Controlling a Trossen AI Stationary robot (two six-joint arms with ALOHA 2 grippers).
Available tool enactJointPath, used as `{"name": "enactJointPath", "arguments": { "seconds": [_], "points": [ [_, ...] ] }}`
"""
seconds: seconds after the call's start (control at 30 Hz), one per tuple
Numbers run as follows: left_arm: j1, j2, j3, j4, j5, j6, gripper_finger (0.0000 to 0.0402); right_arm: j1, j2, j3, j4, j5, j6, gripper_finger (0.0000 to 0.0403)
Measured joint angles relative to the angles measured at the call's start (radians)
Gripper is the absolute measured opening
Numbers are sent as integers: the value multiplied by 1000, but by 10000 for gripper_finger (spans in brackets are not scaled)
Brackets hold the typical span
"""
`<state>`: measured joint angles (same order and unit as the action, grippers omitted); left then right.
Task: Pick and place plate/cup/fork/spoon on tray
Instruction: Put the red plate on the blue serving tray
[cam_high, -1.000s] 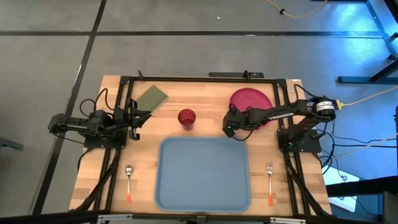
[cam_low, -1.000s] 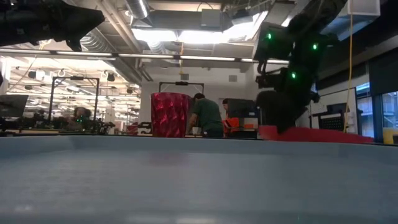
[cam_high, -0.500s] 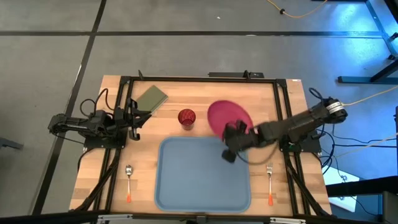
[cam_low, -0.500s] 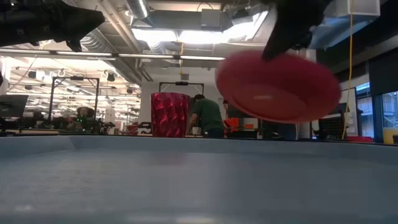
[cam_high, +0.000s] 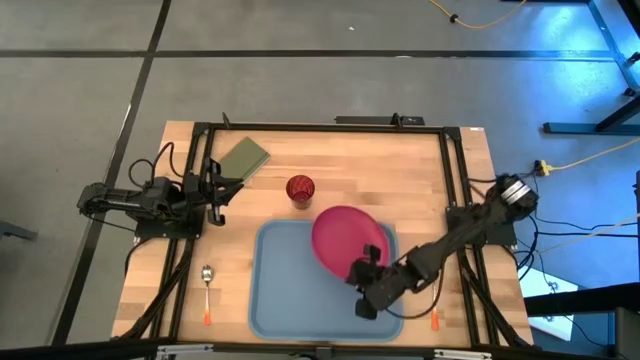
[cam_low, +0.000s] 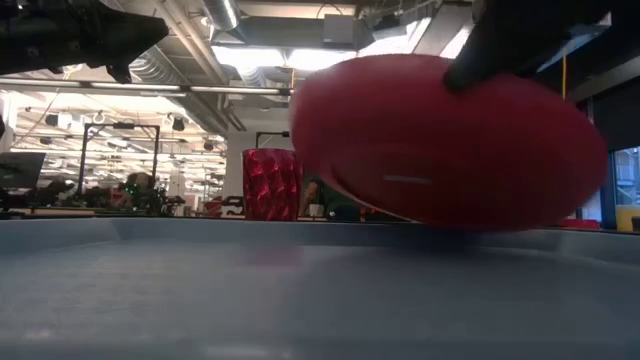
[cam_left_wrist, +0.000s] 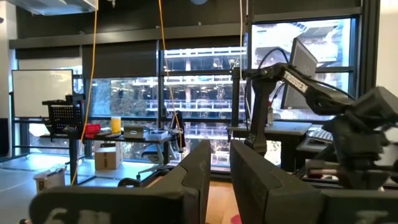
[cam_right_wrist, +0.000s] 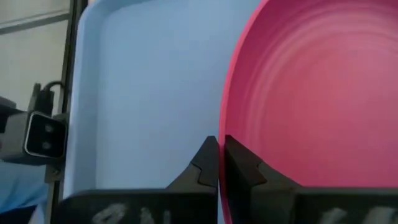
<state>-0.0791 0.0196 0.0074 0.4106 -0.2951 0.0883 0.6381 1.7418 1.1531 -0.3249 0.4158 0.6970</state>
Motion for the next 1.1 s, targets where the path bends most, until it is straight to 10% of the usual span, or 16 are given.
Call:
{"name": "enactJointPath", "arguments": {
  "seconds": [1.1],
  "points": [
    [0, 0, 0, -8, 0, 0, 54, 40, 227, 216, 61, -46, 139, 28]
  ]
}}
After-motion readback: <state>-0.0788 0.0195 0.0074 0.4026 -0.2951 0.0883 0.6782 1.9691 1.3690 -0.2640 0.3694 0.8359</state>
